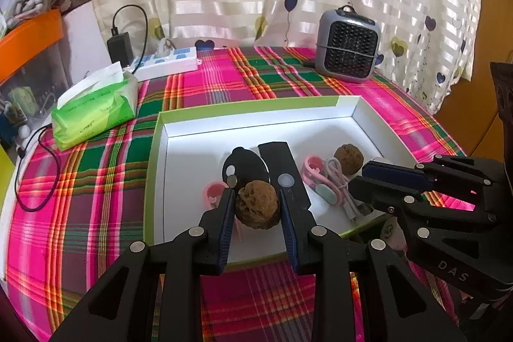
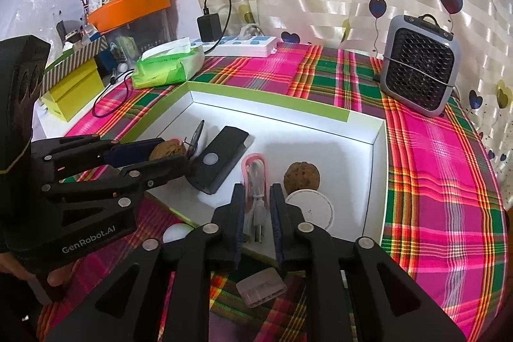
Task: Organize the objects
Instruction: 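Lower the walnut into the box and open the left tool while the right releases the cable, then withdraw both open tools from the box toward the white objects on the table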
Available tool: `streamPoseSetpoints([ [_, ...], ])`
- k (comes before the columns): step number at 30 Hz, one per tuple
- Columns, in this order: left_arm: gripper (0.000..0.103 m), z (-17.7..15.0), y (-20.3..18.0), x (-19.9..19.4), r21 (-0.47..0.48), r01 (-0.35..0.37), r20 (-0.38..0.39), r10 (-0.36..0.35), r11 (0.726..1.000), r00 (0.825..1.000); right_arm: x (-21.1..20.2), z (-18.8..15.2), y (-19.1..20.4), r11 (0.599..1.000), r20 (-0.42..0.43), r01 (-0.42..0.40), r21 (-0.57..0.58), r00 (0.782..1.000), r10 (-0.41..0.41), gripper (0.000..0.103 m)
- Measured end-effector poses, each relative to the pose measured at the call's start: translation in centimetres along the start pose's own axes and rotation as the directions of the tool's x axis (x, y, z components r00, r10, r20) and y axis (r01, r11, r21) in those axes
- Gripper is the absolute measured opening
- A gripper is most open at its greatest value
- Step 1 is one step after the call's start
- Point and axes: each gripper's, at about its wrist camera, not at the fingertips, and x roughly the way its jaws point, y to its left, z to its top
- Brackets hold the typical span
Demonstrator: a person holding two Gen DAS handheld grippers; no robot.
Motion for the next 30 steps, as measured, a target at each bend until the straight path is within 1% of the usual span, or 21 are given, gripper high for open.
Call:
streamPoseSetpoints([
  [2,0.027,0.0,0.0,-0.3,-0.004,0.0,0.005,0.0,1.0,1.0,-0.5,0.0,0.1,1.0,0.013,-0.001,-0.005,1.0,0.001,0.022],
  [9,0.027,-0.1,-0.2,-1.3,-0.007,0.001,0.019,0.0,1.0,1.0,-2.0,-0.3,0.6,1.0,0.044,-0.006,-0.011,0.999,0.006,0.023],
  [21,0.027,-1.5,-1.7,-3.8,0.005,0.029,0.034,-0.029,1.0,0.999,-4.3,-1.4,1.7,1.0,0.07,-0.019,-0.013,0.997,0.02,0.023],
  [30,0.027,-2.8,-2.2,-5.1,-0.014,0.042,0.039,-0.041,0.999,0.998,-5.3,-2.7,2.5,0.999,0.068,-0.026,-0.024,0.997,0.027,0.023],
])
